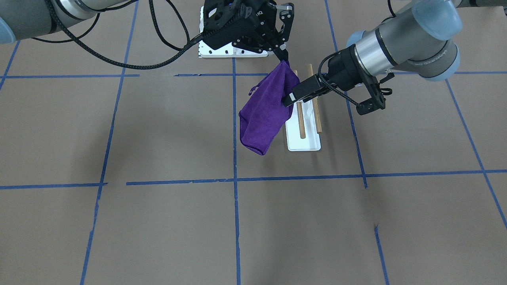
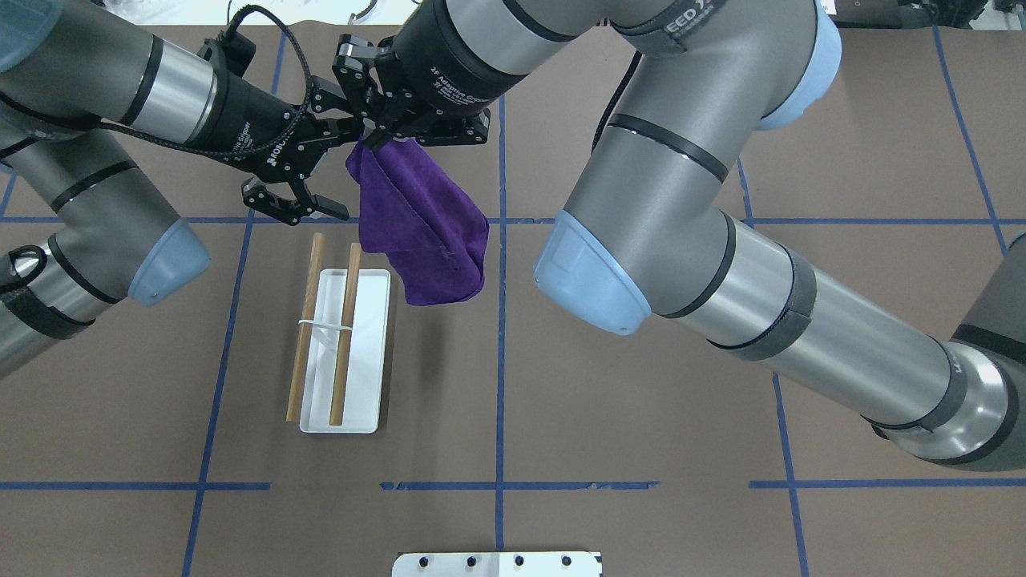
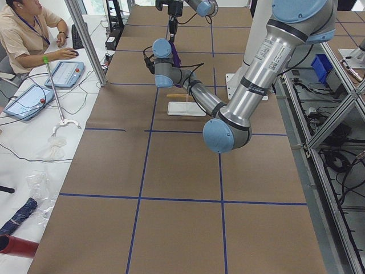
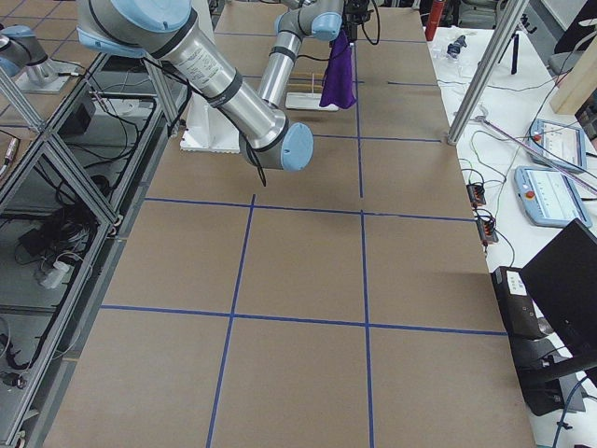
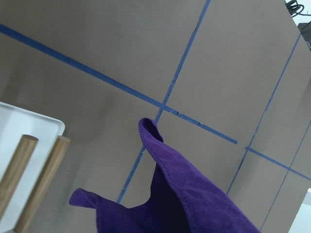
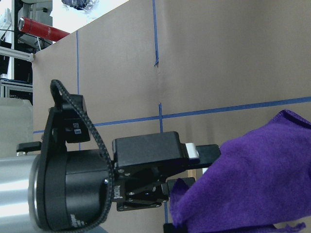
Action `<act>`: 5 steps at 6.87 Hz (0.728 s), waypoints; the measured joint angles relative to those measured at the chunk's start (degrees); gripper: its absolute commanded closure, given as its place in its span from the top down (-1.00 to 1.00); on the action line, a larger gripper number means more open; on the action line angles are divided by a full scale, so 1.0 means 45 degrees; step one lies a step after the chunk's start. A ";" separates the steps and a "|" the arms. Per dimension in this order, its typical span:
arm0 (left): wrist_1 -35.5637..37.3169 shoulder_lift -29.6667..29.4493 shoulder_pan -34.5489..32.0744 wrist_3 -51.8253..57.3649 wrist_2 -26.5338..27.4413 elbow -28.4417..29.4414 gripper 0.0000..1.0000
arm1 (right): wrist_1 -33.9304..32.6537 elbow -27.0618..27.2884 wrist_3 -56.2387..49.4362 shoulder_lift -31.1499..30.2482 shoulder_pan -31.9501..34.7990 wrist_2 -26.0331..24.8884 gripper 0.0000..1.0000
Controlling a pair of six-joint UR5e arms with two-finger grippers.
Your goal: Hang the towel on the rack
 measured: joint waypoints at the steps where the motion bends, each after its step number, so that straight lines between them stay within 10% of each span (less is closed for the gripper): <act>1: -0.0010 -0.0037 0.0079 -0.0078 0.0040 -0.0021 0.84 | 0.0035 -0.0017 0.0000 0.0019 -0.0032 -0.0003 -1.00; 5: -0.0015 -0.0175 0.0119 -0.0261 0.0059 -0.0045 0.75 | 0.0284 -0.0071 0.0000 0.0000 -0.0142 -0.0067 -1.00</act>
